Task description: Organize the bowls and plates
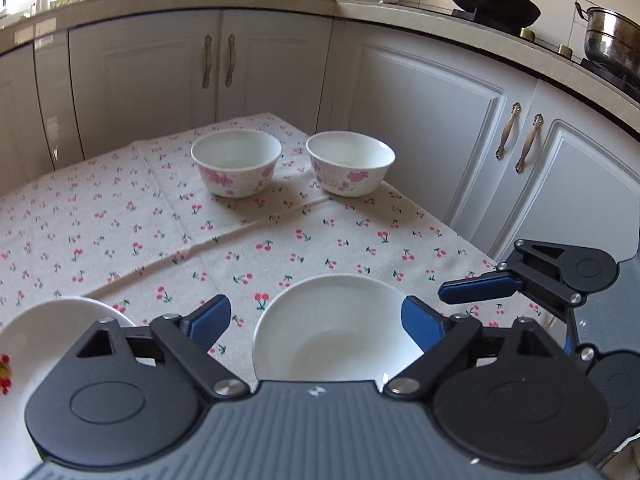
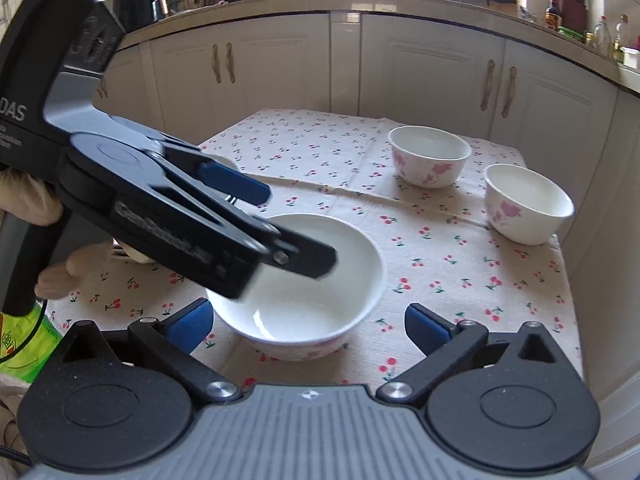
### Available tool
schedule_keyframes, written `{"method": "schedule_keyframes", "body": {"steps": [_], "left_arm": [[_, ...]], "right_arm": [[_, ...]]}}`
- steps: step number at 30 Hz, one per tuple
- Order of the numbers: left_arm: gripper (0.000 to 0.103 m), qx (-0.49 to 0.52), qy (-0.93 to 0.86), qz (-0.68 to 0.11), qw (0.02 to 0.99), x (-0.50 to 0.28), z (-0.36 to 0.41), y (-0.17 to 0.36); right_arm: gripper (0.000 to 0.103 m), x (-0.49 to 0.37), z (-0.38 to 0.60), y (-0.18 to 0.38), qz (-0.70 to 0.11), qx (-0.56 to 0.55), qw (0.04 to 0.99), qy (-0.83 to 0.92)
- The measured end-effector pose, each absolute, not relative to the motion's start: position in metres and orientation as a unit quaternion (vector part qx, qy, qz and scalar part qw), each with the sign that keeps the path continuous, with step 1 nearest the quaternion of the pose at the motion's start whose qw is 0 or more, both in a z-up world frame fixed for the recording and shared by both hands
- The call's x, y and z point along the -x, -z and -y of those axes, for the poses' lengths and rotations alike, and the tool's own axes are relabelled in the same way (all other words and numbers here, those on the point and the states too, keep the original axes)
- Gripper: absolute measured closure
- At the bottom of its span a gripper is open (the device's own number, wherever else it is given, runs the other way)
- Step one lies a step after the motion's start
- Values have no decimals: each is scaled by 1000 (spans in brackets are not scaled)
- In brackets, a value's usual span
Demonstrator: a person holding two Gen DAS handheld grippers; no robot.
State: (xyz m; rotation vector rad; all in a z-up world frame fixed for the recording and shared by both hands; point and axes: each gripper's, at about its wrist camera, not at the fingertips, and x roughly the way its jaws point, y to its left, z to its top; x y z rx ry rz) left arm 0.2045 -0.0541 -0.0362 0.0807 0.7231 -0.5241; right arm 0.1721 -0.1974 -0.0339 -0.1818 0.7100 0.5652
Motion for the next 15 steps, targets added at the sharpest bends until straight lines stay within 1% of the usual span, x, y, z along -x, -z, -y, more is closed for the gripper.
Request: {"method": "schedule_keyframes", "body": {"steps": [6,15], "left_arm": [[8,-81,271,-336,898,-204,65,18],[8,-98,277,-360,885,-243,78,-3]], "right_arm": [[0,-175,223,26,-330,73,909,-242],[0,-199,253,20,-305,91,932,-173]]}}
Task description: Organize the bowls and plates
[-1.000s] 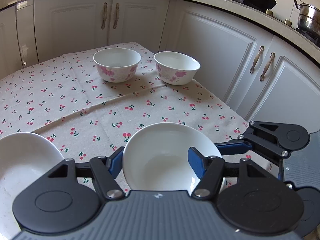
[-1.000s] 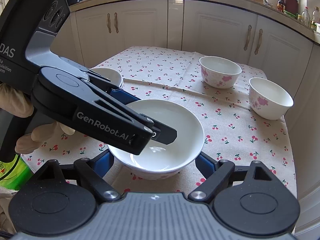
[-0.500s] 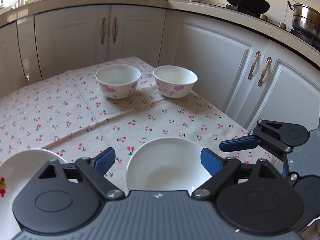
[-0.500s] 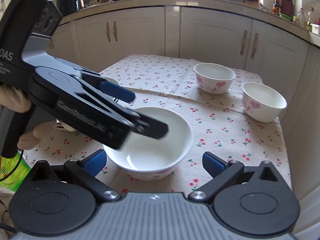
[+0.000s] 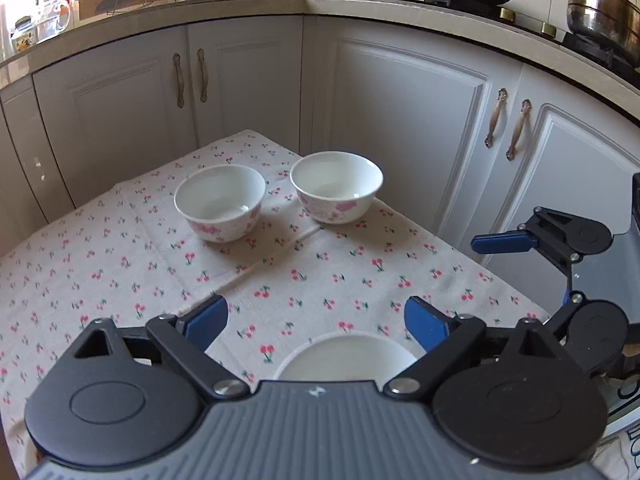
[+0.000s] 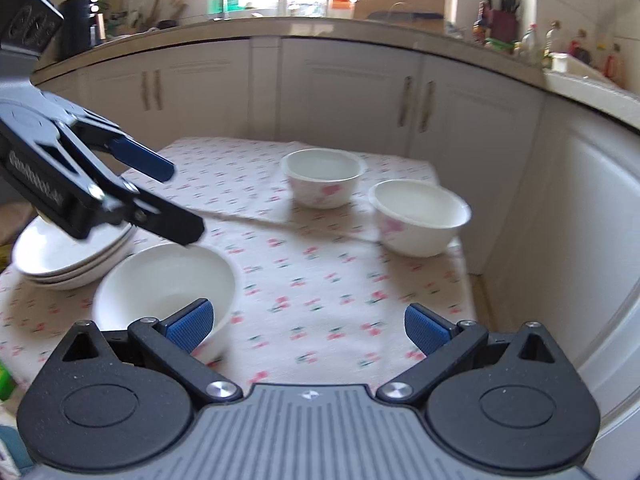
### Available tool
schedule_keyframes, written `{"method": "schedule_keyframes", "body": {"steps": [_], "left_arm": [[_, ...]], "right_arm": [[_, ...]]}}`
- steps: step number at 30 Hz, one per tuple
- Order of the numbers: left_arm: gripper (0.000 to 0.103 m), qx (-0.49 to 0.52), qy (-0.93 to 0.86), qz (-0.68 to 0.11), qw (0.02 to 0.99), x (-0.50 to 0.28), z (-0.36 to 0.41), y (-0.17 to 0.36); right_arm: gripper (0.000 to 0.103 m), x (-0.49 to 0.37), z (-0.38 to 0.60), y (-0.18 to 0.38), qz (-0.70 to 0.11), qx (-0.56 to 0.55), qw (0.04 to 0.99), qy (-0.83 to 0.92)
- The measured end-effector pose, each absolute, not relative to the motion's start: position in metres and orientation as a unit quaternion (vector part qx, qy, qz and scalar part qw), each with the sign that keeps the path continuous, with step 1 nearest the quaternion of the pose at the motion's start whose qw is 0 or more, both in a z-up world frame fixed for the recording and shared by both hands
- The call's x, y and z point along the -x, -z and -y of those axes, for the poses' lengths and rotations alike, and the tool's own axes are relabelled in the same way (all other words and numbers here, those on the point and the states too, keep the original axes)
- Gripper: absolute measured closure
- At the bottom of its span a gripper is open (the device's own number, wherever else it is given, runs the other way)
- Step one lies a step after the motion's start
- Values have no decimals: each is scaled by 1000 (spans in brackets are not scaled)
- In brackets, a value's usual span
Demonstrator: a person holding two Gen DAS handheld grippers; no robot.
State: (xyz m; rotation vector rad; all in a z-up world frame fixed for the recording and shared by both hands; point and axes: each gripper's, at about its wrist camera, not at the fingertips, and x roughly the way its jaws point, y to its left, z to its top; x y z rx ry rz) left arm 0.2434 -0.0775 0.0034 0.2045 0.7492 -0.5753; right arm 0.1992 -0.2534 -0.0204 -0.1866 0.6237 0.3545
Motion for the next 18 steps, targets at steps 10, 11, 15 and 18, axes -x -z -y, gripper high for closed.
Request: {"method": "schedule_keyframes", "body": {"steps": [10,11,15,18], "left_arm": [[8,-129,297,-354,878,-317,119,-21],[8,-129,299,-356,876,-325,125,-20],[8,-142,311,-367,865,-355,148,-11],[8,-151,317,-379,856,-375,165,1]], "right_arm": [[0,-253,275,18,-295,110,939,-141],[0,-259,277,19,-297,113,938,-140],[0,-280,285,26,-307,130,933,-138],[0,-295,289,32,-313,141,928,-144]]}}
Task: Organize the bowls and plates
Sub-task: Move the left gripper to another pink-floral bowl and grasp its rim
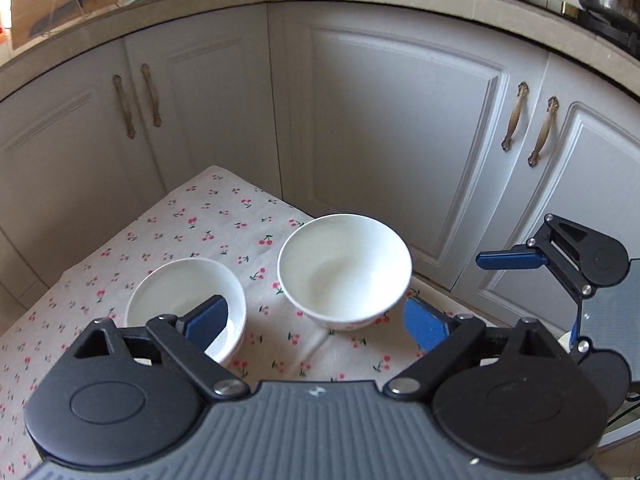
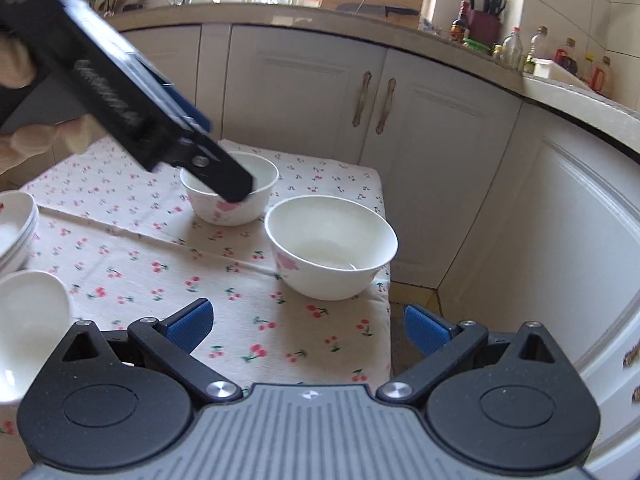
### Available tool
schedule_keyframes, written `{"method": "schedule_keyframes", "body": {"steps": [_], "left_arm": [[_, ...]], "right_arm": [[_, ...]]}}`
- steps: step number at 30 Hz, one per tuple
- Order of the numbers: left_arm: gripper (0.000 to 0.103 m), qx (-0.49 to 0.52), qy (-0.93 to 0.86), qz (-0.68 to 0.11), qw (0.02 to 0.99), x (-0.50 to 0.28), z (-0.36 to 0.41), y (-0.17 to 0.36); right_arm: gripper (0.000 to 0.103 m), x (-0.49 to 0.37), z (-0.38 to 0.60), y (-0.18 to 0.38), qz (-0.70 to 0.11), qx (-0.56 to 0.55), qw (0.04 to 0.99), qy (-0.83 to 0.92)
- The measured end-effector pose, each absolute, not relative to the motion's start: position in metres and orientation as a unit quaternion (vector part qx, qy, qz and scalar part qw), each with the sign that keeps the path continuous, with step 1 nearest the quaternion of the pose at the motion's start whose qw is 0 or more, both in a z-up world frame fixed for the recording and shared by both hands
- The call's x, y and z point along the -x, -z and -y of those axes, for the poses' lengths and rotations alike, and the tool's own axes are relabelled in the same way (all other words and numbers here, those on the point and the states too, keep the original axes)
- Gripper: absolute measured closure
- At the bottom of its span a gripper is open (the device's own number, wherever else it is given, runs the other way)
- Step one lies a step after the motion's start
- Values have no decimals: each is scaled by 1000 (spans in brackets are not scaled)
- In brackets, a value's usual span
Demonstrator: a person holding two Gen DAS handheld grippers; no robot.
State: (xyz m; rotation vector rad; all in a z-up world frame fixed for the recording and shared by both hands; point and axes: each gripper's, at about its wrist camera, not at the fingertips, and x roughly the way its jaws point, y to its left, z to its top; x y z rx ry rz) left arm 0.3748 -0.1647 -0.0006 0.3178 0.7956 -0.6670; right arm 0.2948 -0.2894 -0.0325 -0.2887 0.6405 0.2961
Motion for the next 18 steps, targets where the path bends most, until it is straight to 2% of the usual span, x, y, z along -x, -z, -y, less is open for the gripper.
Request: {"method": "schedule_keyframes", "body": {"steps": [15,18], "left_arm": [[17,-172,341,-409,829,-434,209,45],[26,-175,342,-415,825,-438,211,49]], "right_arm": [[0,-352,300,56,-313,114,922,-197],[1,-356,296,61,-314,120,921,-198]]}}
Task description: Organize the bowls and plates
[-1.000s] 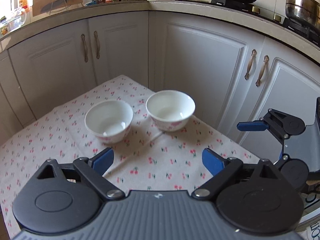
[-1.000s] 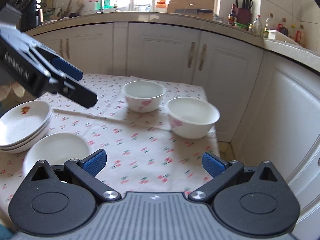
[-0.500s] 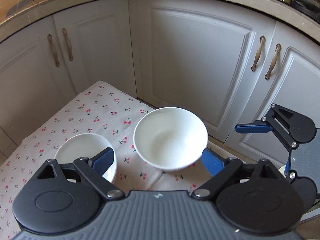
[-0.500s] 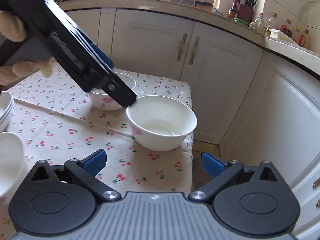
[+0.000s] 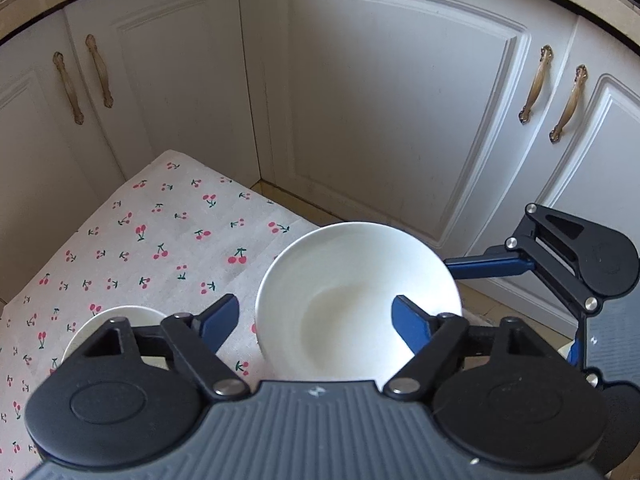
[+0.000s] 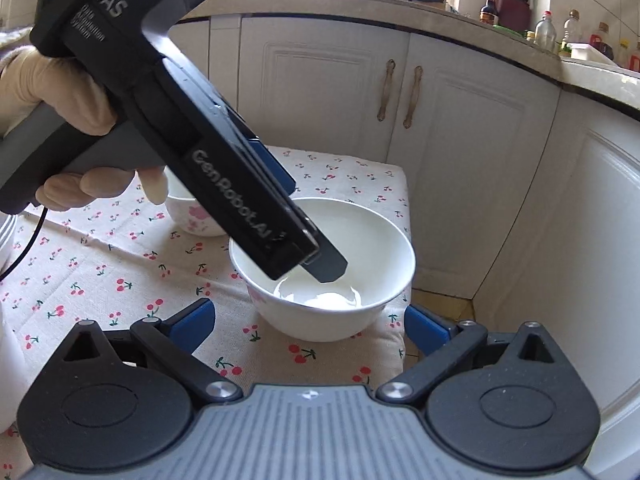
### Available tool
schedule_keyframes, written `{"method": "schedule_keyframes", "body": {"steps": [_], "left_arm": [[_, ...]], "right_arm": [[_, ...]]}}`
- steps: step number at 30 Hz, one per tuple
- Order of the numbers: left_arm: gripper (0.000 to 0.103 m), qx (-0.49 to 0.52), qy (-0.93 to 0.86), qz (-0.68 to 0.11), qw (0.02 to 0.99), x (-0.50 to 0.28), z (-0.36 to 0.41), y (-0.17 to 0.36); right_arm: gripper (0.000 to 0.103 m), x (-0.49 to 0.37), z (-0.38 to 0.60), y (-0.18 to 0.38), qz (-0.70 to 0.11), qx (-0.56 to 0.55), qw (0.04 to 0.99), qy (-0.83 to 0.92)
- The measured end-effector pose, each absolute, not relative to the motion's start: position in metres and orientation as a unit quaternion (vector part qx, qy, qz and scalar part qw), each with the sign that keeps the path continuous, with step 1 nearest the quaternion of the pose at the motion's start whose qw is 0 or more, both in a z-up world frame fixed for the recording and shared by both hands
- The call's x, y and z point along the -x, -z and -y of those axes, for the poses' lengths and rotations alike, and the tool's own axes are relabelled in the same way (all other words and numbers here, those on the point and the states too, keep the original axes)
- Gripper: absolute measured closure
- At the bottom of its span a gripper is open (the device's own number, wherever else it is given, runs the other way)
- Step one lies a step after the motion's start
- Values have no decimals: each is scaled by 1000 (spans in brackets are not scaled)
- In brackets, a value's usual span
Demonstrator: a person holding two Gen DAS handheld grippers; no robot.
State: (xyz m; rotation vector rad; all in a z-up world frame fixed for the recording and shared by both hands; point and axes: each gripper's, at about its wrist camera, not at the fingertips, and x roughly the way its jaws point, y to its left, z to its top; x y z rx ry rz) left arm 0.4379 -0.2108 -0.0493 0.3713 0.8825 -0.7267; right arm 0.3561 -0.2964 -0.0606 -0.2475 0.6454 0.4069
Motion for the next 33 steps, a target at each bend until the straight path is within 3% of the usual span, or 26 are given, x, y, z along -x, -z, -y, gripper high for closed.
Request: {"method": "schedule_keyframes", "body": {"steps": [16,18,33], "left_arm": [[30,-170,356,-425,814,-449,215,58],[34,-174,356,-425,814,-449,217,59],[34,-174,362,-424,812,-445,214,59]], "right_arm": [[16,-362,302,64,-308,119,925,-189],[16,-363,303,65,-308,116,925,-189],[17,-358,302,62,-312,117,924,-188]]}}
